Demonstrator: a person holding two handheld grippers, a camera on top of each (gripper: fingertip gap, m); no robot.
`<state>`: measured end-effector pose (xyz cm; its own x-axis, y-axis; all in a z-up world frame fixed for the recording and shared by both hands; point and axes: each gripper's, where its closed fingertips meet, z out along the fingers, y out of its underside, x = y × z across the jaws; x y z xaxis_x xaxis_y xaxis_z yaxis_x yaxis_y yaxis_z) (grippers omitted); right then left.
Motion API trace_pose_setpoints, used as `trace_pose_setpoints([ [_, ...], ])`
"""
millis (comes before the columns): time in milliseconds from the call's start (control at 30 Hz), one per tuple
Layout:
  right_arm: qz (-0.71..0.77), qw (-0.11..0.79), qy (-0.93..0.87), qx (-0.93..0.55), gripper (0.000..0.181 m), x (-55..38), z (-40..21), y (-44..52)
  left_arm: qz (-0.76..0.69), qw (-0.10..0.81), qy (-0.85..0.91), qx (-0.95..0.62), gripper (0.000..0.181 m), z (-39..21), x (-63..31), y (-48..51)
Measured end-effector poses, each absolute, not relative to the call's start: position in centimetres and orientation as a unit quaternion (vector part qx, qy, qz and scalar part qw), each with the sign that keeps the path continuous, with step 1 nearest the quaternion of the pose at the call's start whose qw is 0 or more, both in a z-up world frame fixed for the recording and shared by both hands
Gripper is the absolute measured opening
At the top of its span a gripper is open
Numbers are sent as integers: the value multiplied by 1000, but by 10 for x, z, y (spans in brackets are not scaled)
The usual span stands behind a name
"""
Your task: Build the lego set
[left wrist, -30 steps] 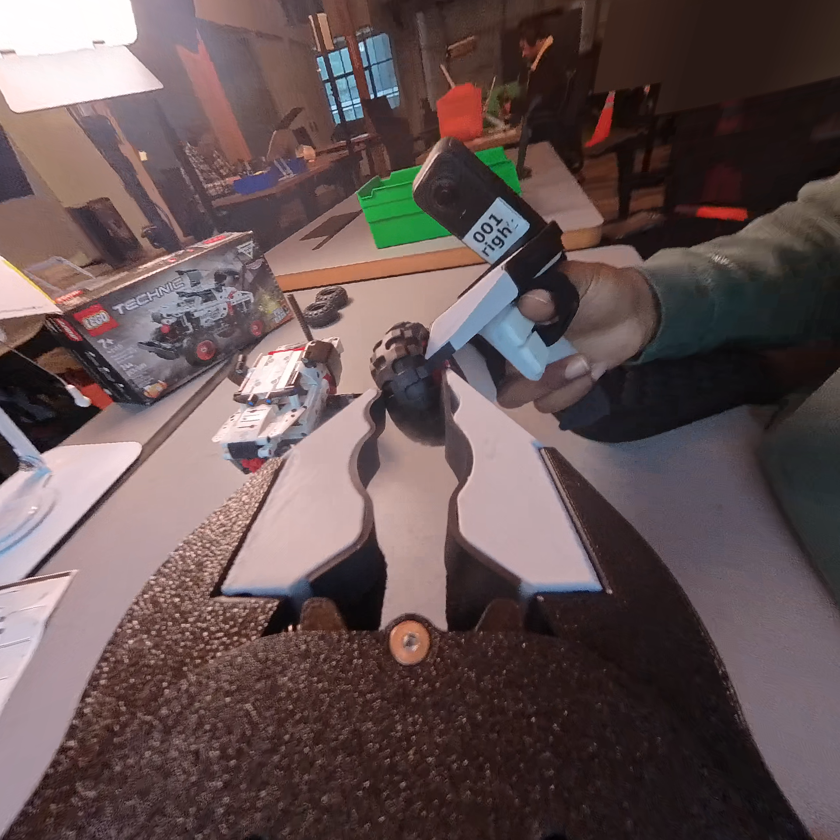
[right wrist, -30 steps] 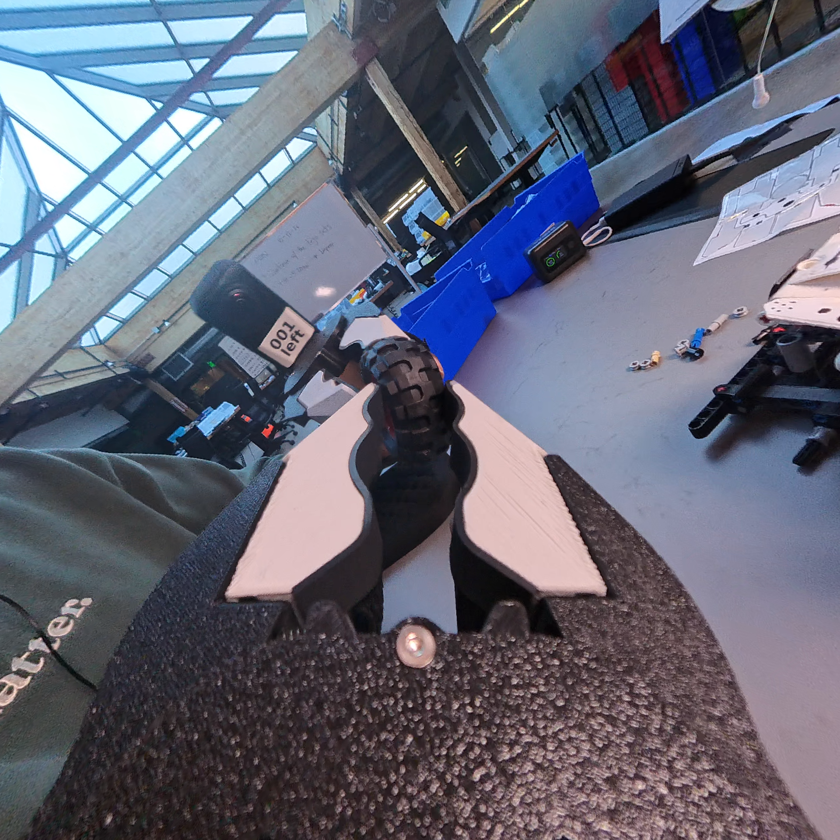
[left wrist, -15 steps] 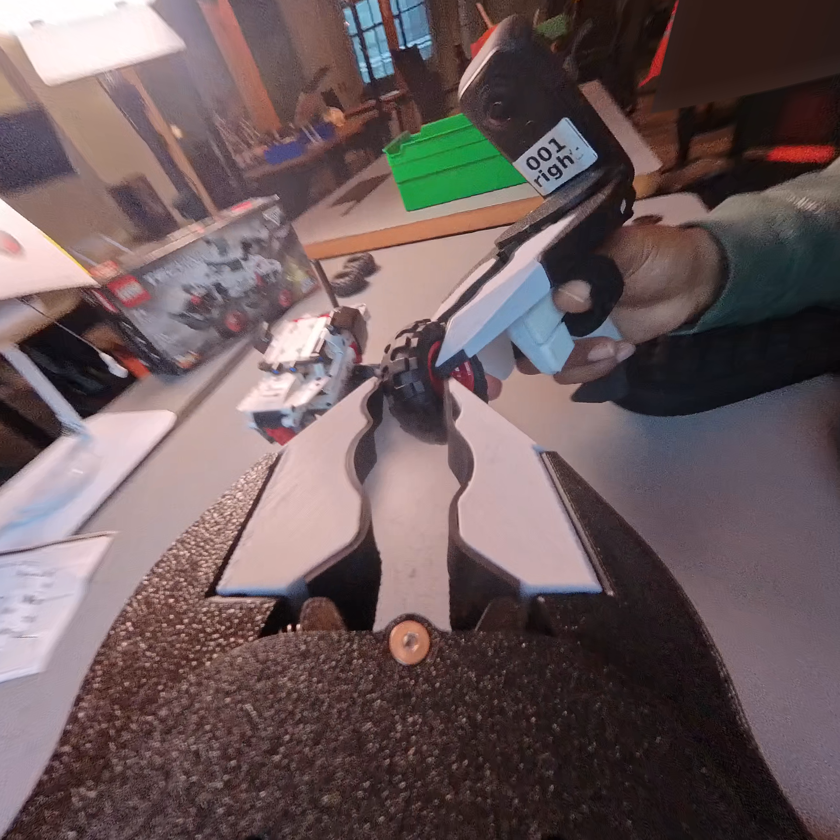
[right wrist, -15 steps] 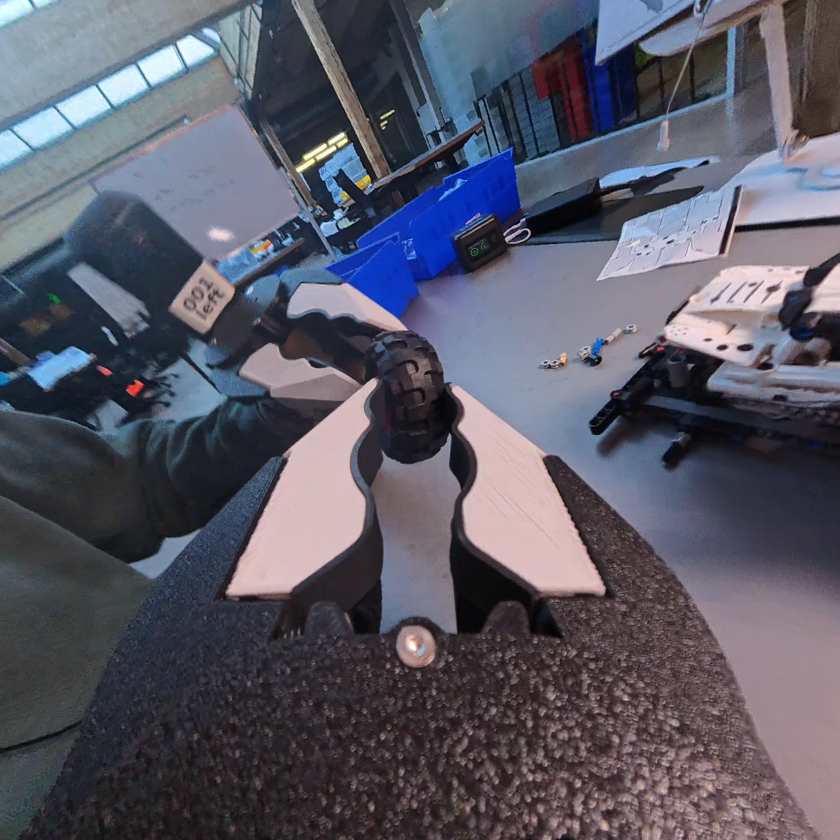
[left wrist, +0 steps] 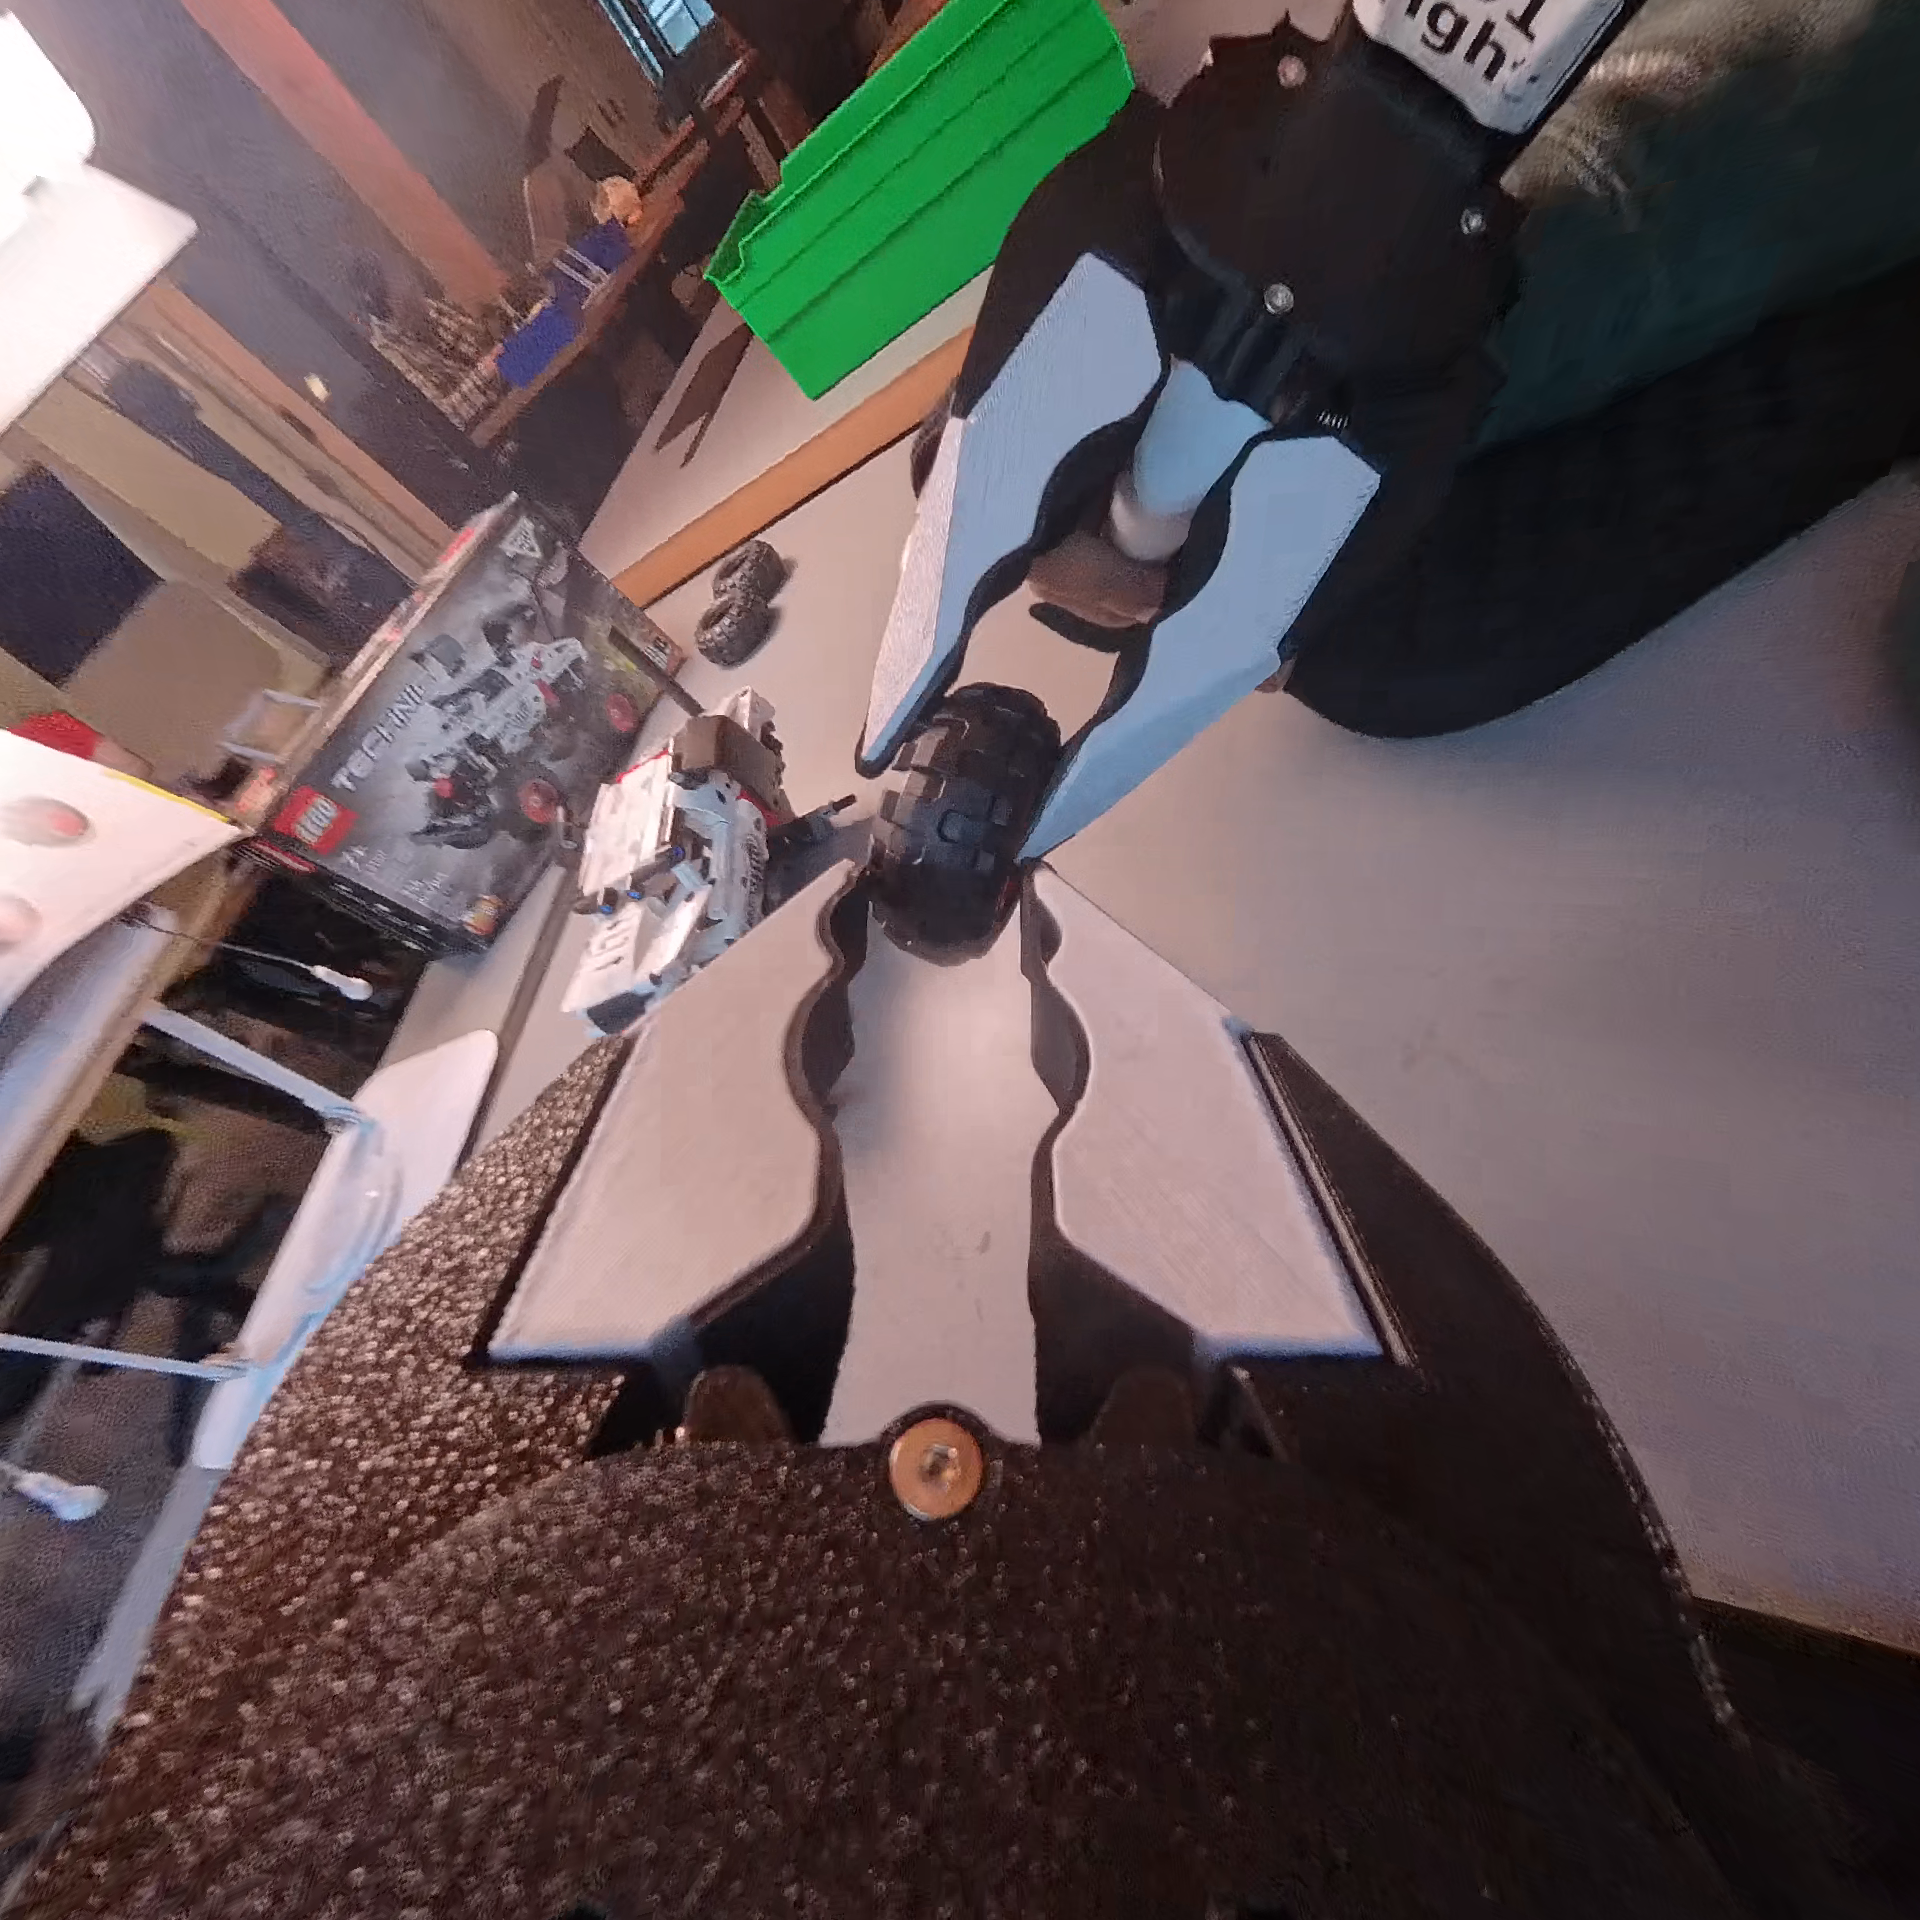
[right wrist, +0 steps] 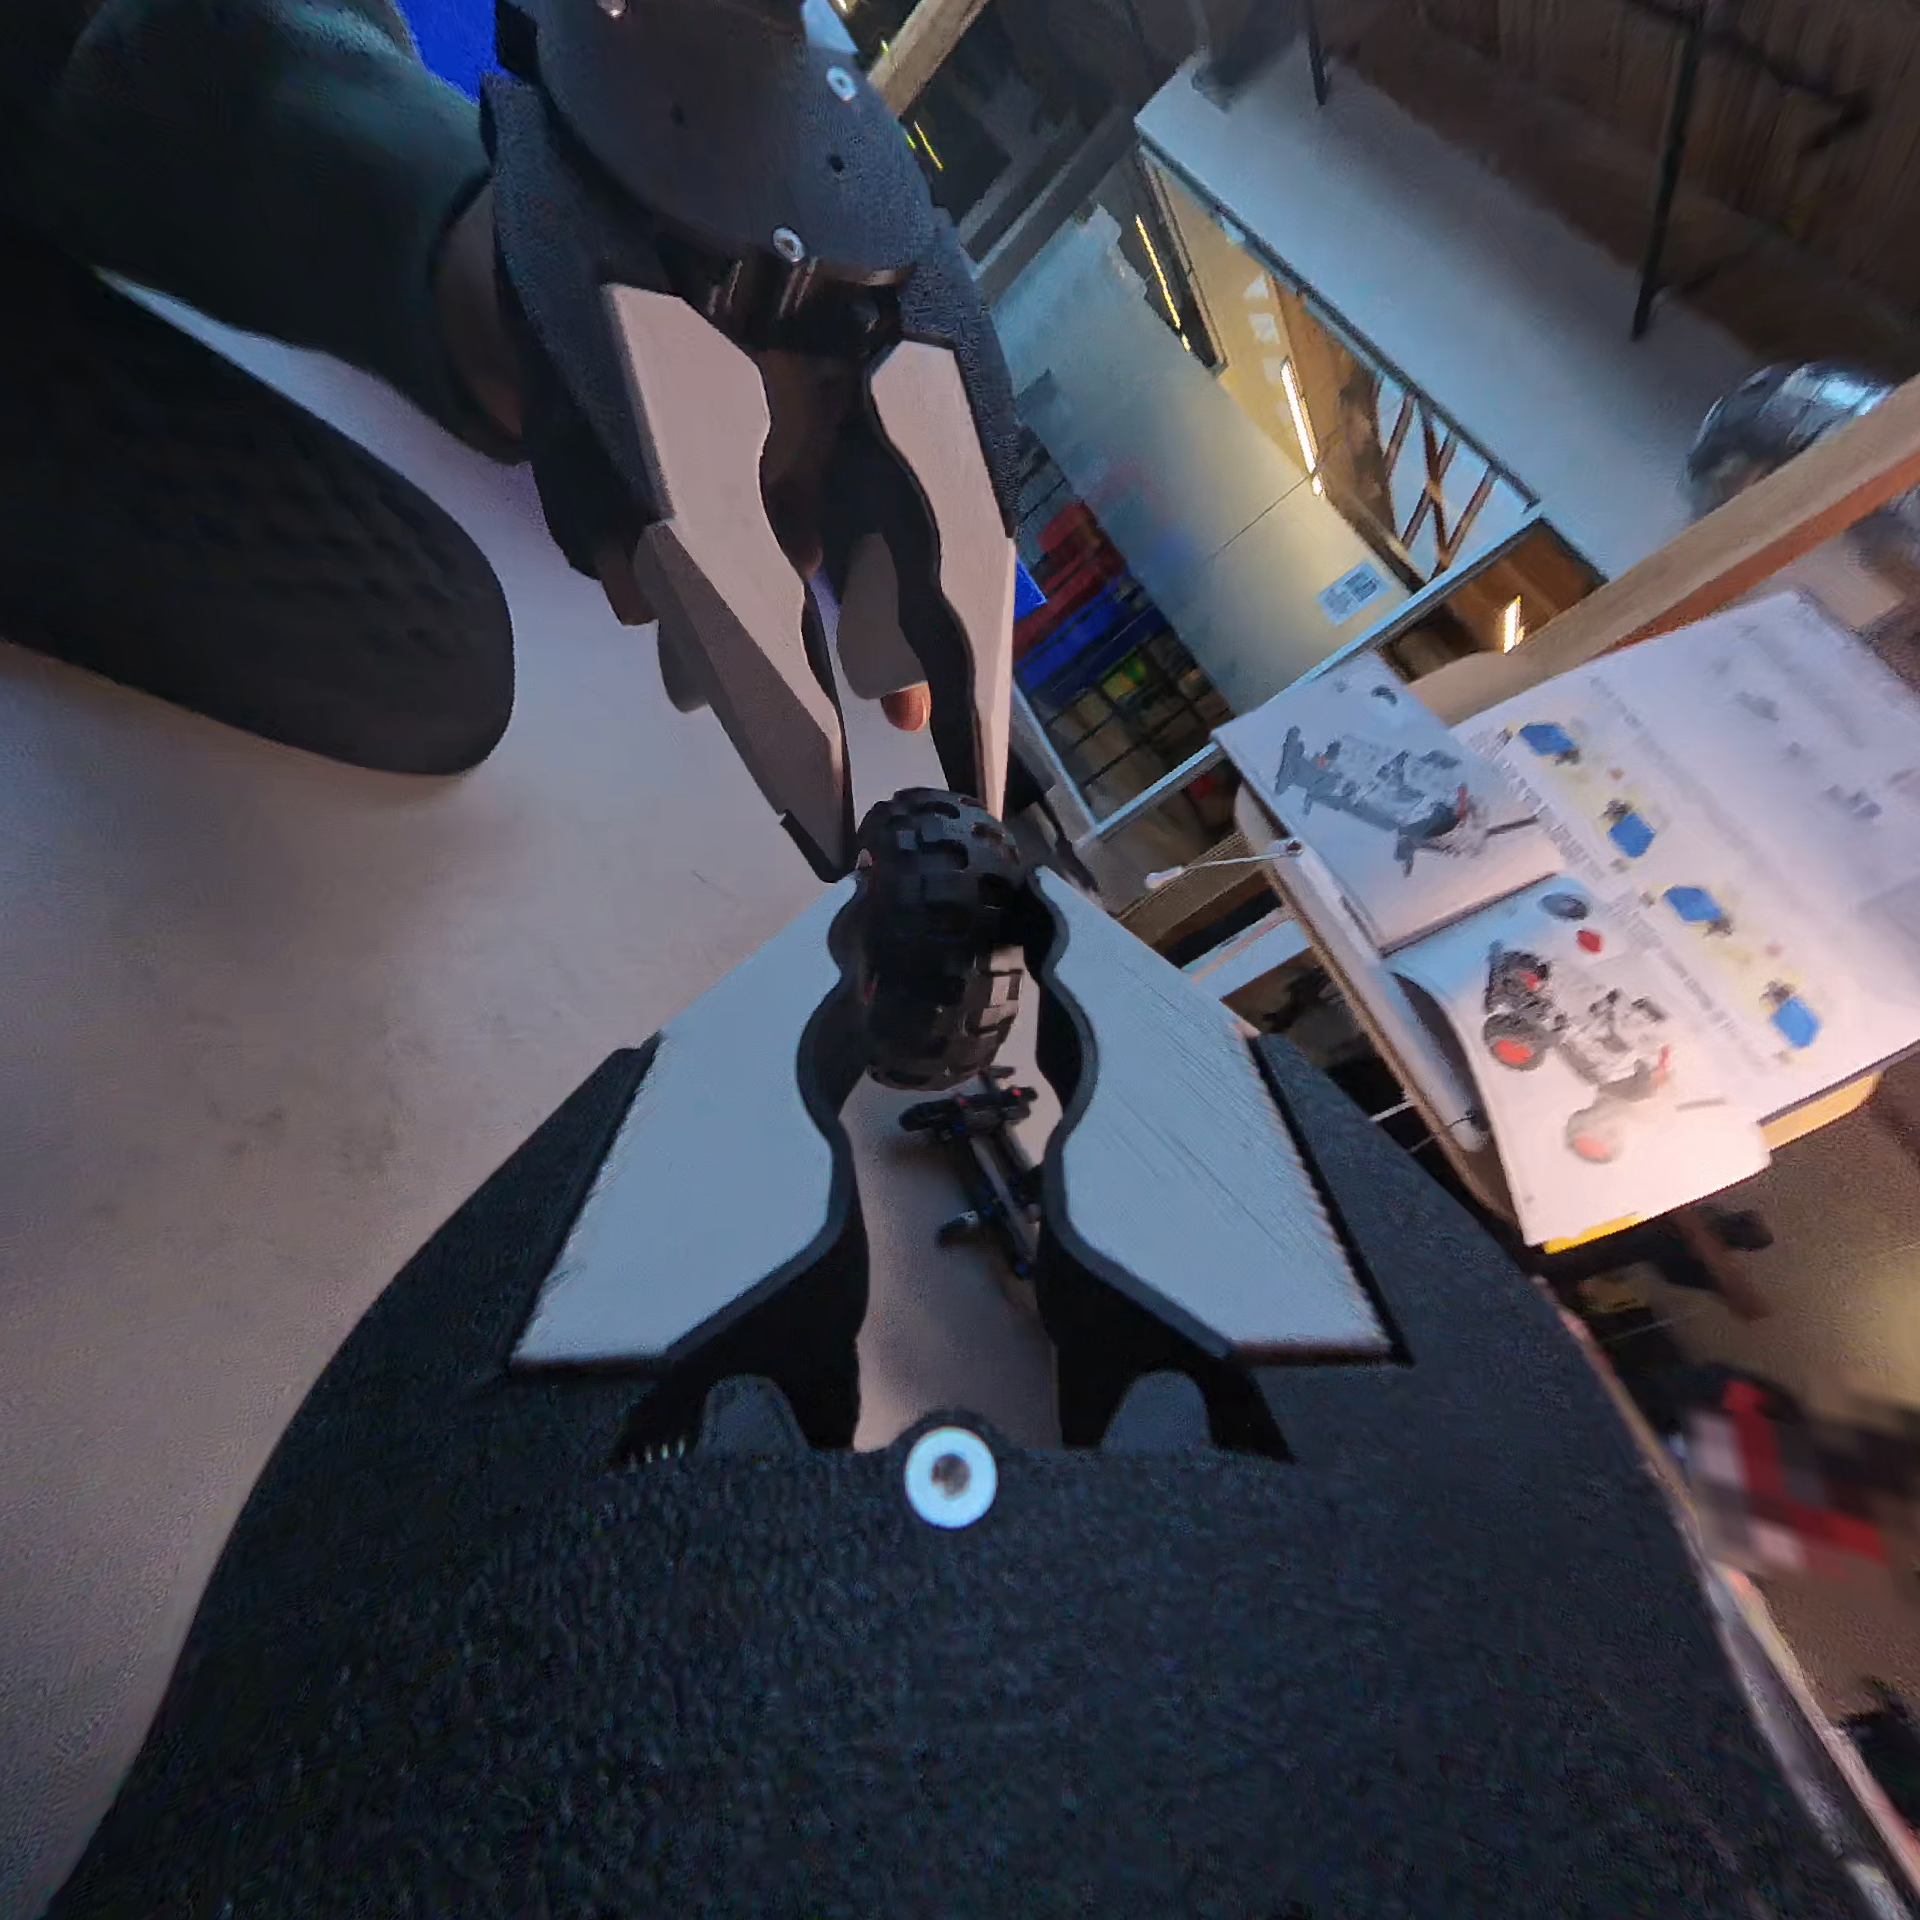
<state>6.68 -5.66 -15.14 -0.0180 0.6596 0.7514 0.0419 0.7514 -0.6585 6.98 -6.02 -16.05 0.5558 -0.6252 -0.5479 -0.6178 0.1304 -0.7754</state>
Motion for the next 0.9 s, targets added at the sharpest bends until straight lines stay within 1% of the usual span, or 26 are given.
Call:
trace_pose_setpoints([
  [67, 198, 674, -679, -213, 26, 71, -151, -61, 46, 593, 492, -635, 26, -161, 73, -63],
  [133, 190, 684, -676, -196, 26, 74, -150, -64, 97, 608, 503, -607, 24, -157, 75, -65],
  [233, 208, 692, -662, -201, 27, 77, -145, -65, 150, 624, 505, -577, 22, -150, 77, -68],
  [300, 227, 690, -652, -216, 34, 77, -141, -63, 166, 629, 508, -565, 22, -147, 77, -70],
  [367, 243, 682, -652, -225, 38, 77, -140, -63, 172, 632, 511, -556, 21, -147, 78, -71],
  [400, 248, 677, -655, -227, 36, 77, -141, -64, 176, 633, 513, -552, 21, -146, 78, -72],
  [433, 255, 668, -661, -228, 30, 77, -144, -66, 181, 635, 515, -547, 21, -146, 79, -73],
  [467, 259, 665, -661, -230, 29, 77, -145, -67, 185, 635, 517, -543, 20, -146, 79, -73],
  [900, 306, 619, -652, -315, 24, 72, -146, -60, 113, 617, 485, -609, 12, -144, 75, -71],
])
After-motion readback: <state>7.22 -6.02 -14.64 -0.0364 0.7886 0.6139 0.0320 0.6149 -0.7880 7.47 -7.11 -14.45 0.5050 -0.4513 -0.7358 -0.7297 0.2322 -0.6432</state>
